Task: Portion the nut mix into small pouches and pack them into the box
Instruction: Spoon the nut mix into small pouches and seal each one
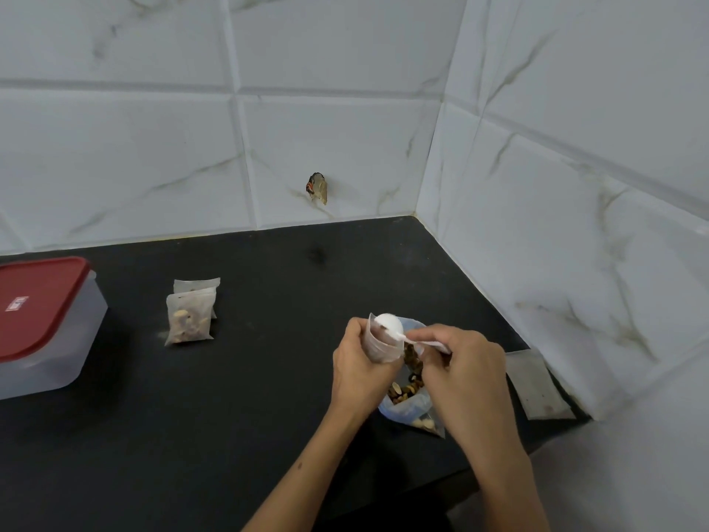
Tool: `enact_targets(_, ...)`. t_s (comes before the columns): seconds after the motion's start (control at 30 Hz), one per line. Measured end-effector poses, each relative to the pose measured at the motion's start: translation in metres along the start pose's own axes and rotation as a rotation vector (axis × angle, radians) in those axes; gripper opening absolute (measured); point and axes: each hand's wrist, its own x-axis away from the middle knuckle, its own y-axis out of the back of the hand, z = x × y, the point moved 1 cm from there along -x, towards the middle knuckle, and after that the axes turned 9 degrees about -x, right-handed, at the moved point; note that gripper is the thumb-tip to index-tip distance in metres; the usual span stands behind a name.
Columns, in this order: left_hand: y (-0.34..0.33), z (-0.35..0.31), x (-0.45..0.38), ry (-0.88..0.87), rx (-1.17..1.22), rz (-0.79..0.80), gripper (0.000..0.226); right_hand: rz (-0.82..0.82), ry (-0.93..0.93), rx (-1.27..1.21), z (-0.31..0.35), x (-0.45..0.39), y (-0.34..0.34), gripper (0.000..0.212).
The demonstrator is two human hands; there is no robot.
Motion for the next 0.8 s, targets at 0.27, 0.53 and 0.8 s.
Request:
enact_targets(0.27, 0.001, 0.003, -0.002, 0.018, 0.004, -0.006, 0.029, -0.085, 0.000, -0.215, -0.006, 0.000, 0.001, 0.025)
enact_targets(0.53, 0.007, 0.020, -0.005, 0.173, -0.070, -0.077, 0.031, -0.020, -0.243, -0.050, -0.053, -0.020, -0.013, 0.028)
enact_targets(0.8, -0.002, 0.027, -0.008, 0.367, -0.081, 0.029, 0.034, 0.127, -0.143, 0.257, -0.054, -0.033, -0.053, 0.033)
